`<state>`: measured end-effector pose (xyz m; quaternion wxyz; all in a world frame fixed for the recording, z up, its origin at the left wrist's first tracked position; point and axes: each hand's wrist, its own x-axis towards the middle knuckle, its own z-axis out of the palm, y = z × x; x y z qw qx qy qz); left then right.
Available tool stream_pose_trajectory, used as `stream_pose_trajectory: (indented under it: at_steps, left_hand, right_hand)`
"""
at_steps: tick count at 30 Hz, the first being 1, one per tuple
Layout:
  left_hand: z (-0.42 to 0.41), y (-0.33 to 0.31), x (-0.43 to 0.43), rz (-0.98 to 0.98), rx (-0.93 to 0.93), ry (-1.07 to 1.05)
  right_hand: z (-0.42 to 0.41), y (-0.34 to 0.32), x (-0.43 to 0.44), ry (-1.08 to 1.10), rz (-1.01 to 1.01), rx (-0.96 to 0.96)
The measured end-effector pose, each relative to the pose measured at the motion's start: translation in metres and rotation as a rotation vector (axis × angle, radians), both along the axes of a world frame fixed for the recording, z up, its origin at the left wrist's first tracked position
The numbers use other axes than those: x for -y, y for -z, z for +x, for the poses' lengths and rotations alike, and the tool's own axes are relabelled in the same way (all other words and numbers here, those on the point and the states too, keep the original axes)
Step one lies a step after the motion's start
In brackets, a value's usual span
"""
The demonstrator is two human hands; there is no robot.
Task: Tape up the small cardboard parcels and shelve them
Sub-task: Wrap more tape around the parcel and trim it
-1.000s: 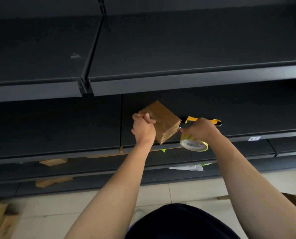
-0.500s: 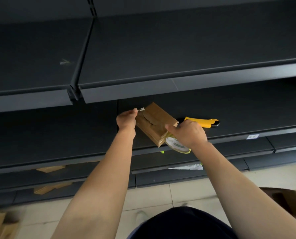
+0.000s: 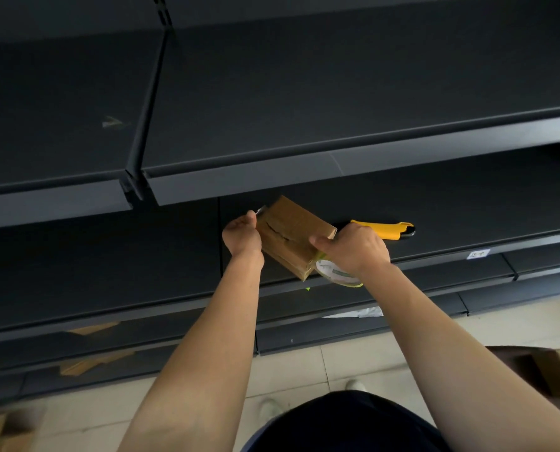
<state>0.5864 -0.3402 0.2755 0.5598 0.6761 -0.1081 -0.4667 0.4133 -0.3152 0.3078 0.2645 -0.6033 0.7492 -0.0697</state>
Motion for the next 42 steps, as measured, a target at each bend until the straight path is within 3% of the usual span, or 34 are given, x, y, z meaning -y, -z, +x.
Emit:
stream_pose_trajectory:
  at_steps: [11,18,23,27,32,35,38,42]
  left_hand:
    - [0.009,0.005,0.007,0.115,0.007,-0.034]
    - [0.009,0.004,0.008,0.113,0.175,-0.012]
    - [0.013,0.005,0.004,0.128,0.066,-0.122]
    - [0.015,0.016,-0.009,0.109,0.36,-0.009]
    - [-0.002,0.007,-0.024,-0.187,0.904,0.198]
    - [-0.012,0.007,-0.032,-0.232,1.191,0.38]
    - [-0.017,0.014,-0.036,-0.113,1.305,0.521]
    - [-0.02,0.021,-0.037,-0.018,1.349,0.551]
  right_hand:
    - [0.014,-0.011,0.007,-0.048,0.037,-0.082]
    - [0.016,-0.009,0.007,-0.057,0.044,-0.113]
    - [0.015,-0.01,0.01,-0.054,0.062,-0.144]
    - [0.014,-0.007,0.012,-0.063,0.048,-0.149]
    - [0.012,-0.005,0.016,-0.091,0.034,-0.164]
    - [0.01,-0.001,0.019,-0.096,0.042,-0.157]
    - [0.005,0.006,0.021,-0.095,0.035,-0.136]
    - [-0.013,0.021,0.022,-0.135,0.065,-0.001]
